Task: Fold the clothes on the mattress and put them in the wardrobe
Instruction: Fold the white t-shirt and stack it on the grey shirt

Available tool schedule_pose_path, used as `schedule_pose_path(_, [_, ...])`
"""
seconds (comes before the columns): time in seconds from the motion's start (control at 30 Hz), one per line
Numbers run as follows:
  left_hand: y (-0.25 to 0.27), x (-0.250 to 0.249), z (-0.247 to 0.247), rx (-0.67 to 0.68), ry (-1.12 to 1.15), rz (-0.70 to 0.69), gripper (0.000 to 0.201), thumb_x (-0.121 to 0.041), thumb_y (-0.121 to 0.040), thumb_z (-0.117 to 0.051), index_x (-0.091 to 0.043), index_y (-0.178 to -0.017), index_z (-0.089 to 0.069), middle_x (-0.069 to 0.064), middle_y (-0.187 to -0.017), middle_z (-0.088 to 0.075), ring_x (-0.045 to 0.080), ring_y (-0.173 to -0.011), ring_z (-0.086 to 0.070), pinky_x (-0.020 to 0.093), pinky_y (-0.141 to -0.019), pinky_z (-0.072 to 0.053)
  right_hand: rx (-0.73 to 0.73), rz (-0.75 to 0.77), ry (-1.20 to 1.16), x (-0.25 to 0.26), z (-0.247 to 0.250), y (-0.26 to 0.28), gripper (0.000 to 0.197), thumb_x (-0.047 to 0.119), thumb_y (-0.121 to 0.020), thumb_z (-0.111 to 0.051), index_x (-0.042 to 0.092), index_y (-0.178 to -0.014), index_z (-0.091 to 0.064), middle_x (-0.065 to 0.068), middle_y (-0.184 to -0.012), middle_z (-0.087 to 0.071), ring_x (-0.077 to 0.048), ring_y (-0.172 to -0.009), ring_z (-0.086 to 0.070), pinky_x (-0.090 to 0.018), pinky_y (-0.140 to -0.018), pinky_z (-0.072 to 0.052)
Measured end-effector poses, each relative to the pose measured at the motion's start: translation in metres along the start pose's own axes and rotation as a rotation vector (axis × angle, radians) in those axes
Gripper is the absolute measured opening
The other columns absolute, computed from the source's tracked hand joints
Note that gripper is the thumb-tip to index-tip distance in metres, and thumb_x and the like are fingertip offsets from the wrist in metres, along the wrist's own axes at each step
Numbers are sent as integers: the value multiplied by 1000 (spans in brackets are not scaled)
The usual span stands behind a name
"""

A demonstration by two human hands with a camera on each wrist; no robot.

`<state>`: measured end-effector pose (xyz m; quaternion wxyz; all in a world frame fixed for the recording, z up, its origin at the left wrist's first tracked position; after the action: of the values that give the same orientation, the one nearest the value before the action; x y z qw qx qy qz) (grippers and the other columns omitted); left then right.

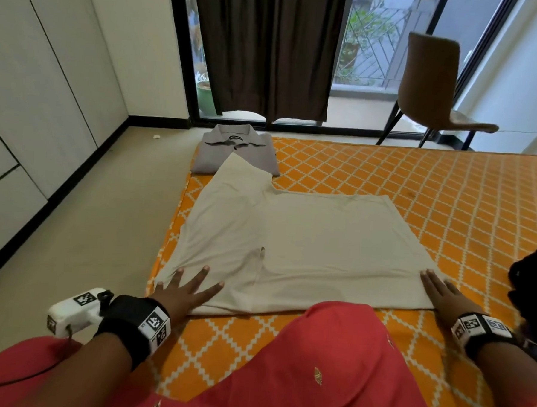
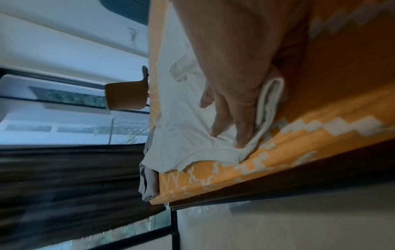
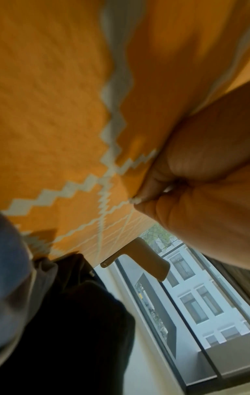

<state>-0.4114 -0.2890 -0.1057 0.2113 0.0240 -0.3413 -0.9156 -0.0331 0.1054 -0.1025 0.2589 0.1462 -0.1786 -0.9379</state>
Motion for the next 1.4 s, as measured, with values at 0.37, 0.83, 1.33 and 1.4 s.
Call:
schedule_pose_path(0.37, [-8,37,74,-515,496,-26,56,-57,-93,-33,-35,-143,-40,-7,-150,-39,13,-133,-41,30,-108,-32,-59,-17,163,85,134,-50,63,29,-96,-49,25,-153,-24,-5,-162,-13,-31,-145,-26,-43,-115,-32])
schedule_pose_path(0.83, [-65,86,56,-551,1177,-206,33,-29,-88,-63,-36,-116,-49,-16,-111,-45,-2,-91,-55,10,-79,-41,-269,499,252,446,269,-205,56,38,-91,-60,21,-141,-41,-11,-137,-49,-35,-122,-51,-44,-99,-45])
schedule_pose_path(1.33, [-75,95,54,-687,1371,-42,24,-21,-94,-60,-39,-110,-57,-15,-104,-59,-3,-82,-58,15,-71,-43,-451,630,185,490,290,-163,26,37,-96,-52,21,-115,-60,-9,-111,-67,-31,-105,-60,-39,-95,-44])
schedule_pose_path(1.4, [-70,96,57,-654,1749,-33,24,-16,-95,-58,-35,-110,-58,-3,-91,-68,10,-63,-58,30,-59,-43,-561,734,190,481,302,-118,23,34,-96,-53,21,-112,-62,-9,-104,-70,-31,-97,-63,-38,-88,-43])
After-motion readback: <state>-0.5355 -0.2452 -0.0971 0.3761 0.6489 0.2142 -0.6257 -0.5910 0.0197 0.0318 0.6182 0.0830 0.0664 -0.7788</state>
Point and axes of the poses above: each hand's wrist, its own y-axis away from the middle knuckle, its own z-axis out of the back of the hand, x = y × z, the point moved 8 cm from there along -y, towards the middle knuckle
